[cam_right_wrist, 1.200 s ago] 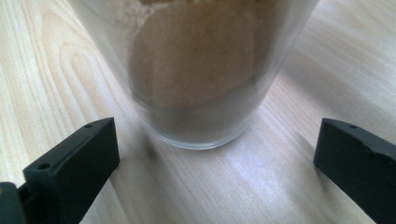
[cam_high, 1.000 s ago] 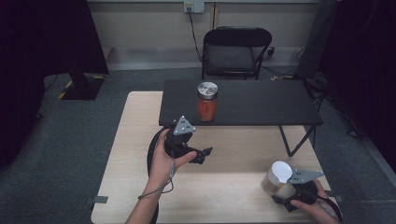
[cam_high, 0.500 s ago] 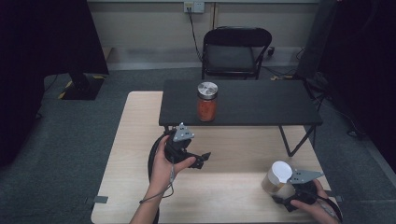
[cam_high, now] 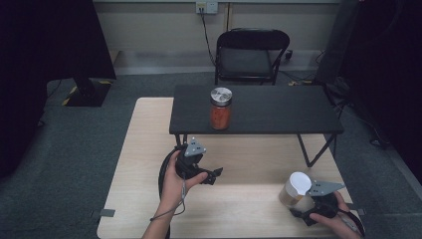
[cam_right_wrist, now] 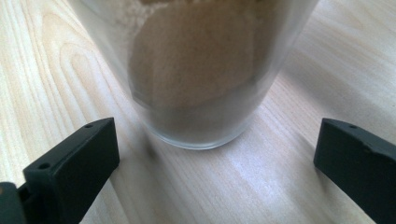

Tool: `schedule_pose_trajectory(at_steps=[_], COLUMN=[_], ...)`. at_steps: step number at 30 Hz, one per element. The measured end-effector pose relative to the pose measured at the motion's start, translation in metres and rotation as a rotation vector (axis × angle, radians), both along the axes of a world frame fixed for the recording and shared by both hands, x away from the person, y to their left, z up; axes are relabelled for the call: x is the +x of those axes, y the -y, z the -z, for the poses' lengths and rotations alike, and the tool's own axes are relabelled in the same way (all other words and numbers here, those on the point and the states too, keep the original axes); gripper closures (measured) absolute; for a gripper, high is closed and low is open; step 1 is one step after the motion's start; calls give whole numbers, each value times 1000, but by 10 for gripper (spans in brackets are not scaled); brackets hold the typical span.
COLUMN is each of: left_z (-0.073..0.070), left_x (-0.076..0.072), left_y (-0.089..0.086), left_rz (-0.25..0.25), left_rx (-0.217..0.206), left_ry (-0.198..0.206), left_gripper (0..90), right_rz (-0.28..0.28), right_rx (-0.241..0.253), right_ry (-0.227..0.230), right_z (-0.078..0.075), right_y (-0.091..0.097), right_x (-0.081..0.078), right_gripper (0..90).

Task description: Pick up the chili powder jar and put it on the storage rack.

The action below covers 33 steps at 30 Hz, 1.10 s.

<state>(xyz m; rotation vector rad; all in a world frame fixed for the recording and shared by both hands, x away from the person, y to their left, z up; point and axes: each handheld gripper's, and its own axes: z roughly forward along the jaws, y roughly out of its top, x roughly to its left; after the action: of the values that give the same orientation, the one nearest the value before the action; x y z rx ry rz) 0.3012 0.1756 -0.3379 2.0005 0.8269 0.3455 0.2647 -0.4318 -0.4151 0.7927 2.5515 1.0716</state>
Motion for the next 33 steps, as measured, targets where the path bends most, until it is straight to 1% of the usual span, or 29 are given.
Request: schedule_pose_trajectory(at_steps=[6,10,19,22,25,28,33], left_z=[7,13,24,28,33,37,40], left_x=[-2,-1,-2,-3,-1,-1,-2], left_y=[2,2,3,3,3,2,2], left_rz=[-2,-3,-14,-15,-12,-17,-22], left_rx=[12,15,17,24,26,24,22], left_ry=[-1,-12,-24,-29,-40,-47,-46], left_gripper=[44,44,44,44,44,44,45], right_rz=[0,0,0,0,0,0,0], right_rx=[0,0,0,0,0,0,0], right_ry=[0,0,0,0,0,0,0], right_z=[0,0,0,0,0,0,0], right_y=[0,0,0,0,0,0,0], right_x=[0,0,0,0,0,0,0], right_gripper=[0,0,0,0,0,0,0])
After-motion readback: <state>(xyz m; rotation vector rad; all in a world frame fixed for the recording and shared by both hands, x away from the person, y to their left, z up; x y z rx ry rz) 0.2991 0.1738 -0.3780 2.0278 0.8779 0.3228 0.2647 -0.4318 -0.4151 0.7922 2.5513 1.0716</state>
